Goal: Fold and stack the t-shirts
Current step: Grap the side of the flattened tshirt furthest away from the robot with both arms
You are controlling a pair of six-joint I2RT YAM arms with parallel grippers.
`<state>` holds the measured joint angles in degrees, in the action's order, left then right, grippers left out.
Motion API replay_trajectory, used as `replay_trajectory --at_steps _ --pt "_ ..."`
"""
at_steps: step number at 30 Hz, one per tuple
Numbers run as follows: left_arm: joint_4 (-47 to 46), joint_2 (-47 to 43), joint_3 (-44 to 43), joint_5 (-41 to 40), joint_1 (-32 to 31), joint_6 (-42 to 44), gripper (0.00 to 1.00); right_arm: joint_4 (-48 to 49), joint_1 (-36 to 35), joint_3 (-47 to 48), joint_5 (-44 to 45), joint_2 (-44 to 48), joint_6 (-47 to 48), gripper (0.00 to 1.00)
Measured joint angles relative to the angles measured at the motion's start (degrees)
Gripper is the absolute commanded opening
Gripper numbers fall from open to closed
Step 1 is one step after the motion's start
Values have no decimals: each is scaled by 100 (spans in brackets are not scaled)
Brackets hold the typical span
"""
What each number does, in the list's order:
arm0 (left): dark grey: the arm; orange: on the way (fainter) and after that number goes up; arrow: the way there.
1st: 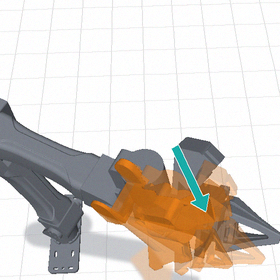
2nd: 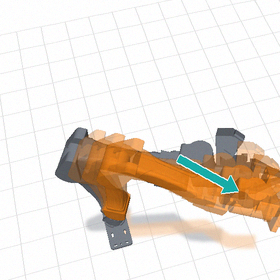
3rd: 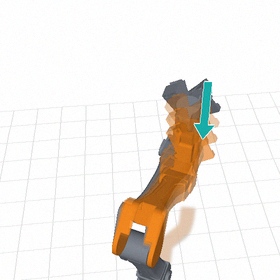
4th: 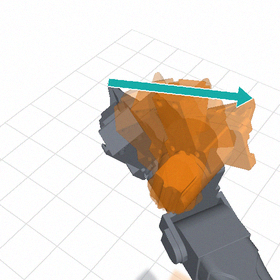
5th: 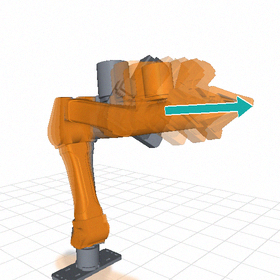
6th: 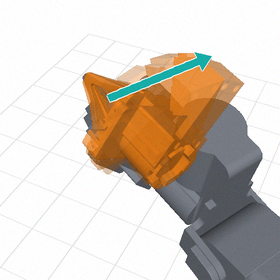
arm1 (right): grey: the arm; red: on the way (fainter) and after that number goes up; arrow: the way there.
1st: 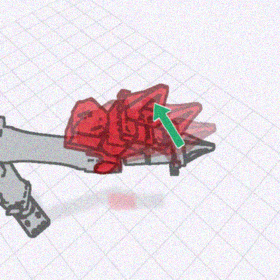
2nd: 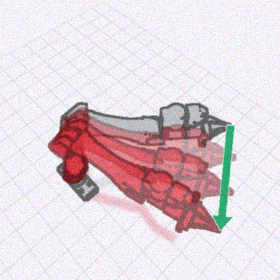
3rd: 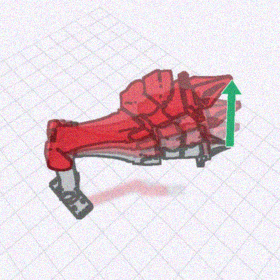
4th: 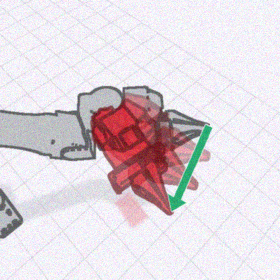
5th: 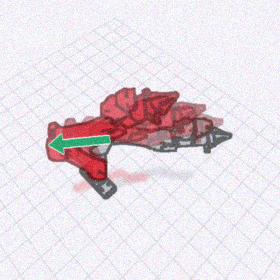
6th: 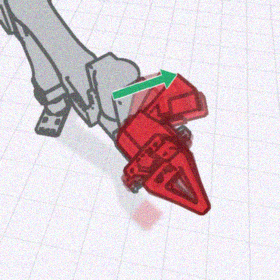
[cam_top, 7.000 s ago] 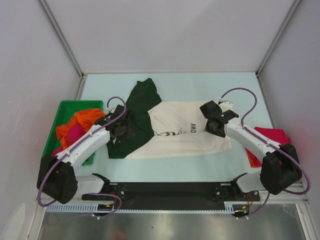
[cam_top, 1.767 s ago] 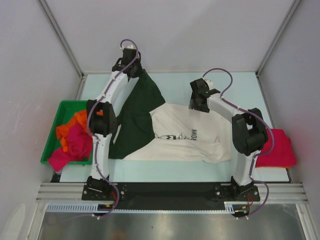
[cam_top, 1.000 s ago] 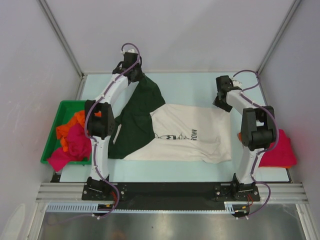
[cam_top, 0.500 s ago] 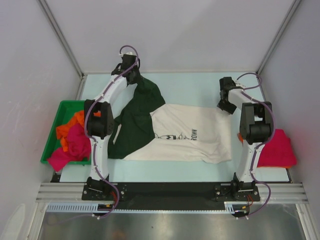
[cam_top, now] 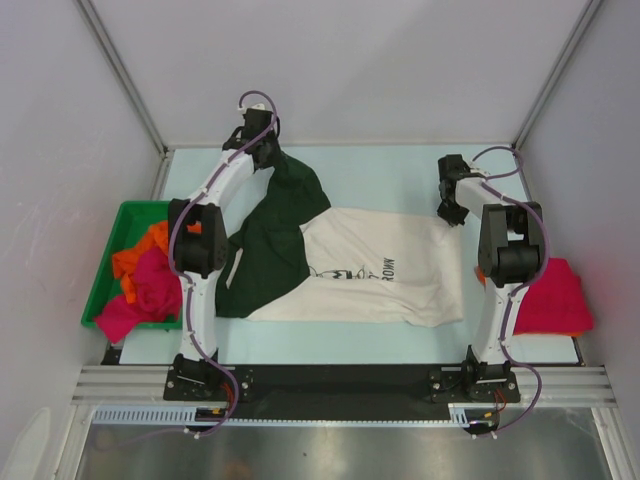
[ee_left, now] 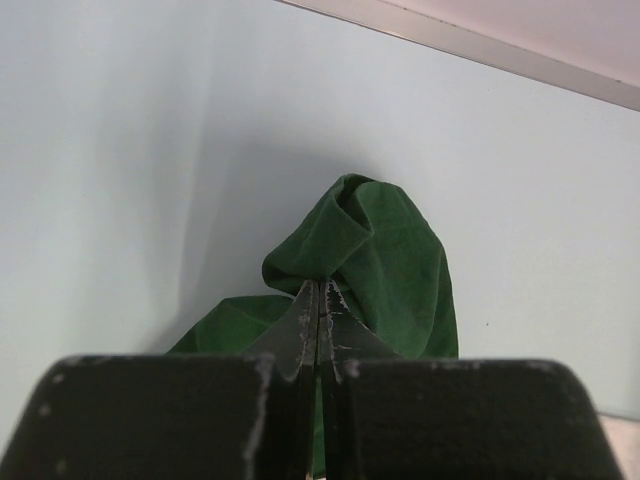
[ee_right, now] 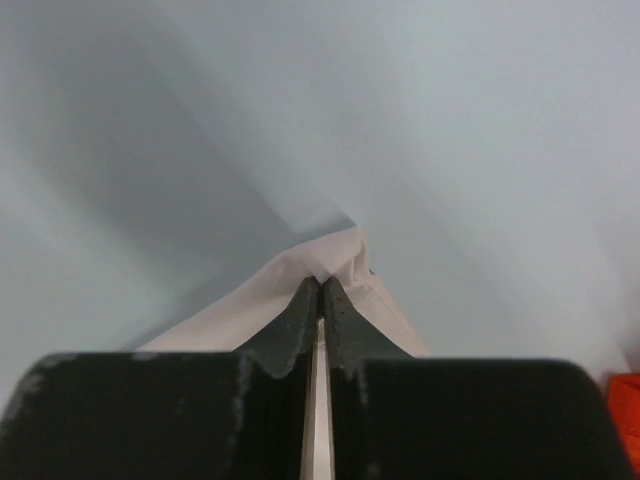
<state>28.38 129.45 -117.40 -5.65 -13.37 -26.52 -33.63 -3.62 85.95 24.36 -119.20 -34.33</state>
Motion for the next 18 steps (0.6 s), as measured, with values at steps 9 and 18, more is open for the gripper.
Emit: replay_trajectory --at_steps 9,18 --pt "0 0 0 -22 11 -39 0 -35 2 26 20 -4 -13 0" --pt "0 0 0 -140 101 -50 0 -61 103 503 24 -28 50 0"
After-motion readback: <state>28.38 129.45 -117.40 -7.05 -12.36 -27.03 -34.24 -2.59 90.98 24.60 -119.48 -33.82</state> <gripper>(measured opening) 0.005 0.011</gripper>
